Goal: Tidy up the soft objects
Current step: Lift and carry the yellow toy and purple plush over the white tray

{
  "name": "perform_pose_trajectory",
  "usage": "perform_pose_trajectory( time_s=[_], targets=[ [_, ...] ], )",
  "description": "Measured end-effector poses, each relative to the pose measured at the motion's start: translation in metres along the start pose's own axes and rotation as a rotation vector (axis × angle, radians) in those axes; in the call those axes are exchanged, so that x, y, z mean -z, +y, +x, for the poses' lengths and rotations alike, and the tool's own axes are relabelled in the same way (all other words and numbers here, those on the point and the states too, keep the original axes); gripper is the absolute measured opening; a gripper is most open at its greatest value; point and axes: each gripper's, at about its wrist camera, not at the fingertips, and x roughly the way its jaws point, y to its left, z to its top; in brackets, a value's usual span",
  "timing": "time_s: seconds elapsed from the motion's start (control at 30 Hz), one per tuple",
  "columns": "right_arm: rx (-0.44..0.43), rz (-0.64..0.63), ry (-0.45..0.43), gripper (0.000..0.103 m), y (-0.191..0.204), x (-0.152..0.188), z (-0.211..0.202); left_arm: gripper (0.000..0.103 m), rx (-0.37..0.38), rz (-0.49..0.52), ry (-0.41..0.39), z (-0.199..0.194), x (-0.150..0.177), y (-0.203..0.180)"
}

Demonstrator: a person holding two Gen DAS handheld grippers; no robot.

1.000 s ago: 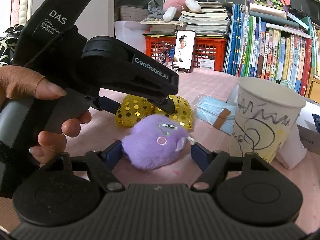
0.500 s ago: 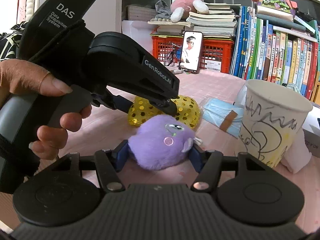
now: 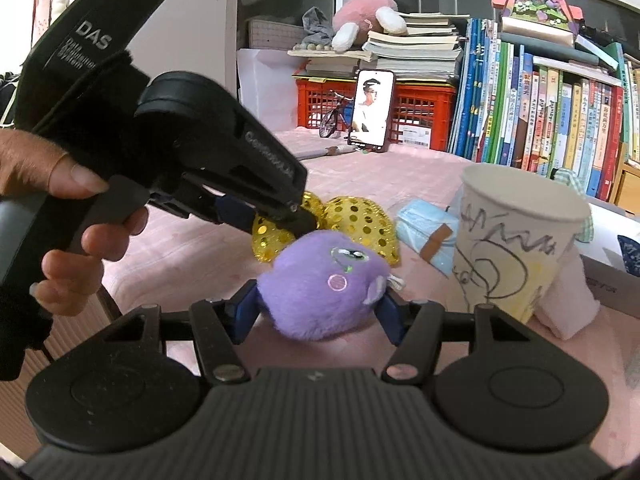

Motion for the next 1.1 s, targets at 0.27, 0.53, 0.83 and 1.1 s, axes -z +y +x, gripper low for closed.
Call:
perform_pose_trajectory(
  time_s=[0.27, 0.53, 0.83, 1.1],
  targets=[
    [0.012, 0.008, -0.005, 0.064, -0.006, 0.002, -0.012, 0.029, 0.026, 0.030, 0.013, -0.020, 0.017, -0.007],
    [0.027, -0.023, -0.008, 0.064, -0.007, 0.010, -0.030, 0.042, 0.026, 0.068, -0.023, -0.038, 0.032, -0.012],
    [0.048, -0.001, -0.006, 0.064, -0.014, 0.014, -0.039, 0.063, 0.042, -0.046, -0.043, -0.016, 0.026, -0.004],
    [0.059, 0.020, -0.006, 0.064, -0.020, 0.015, -0.042, 0.028, 0.028, -0.100, -0.056, -0.007, 0.024, -0.004]
  ],
)
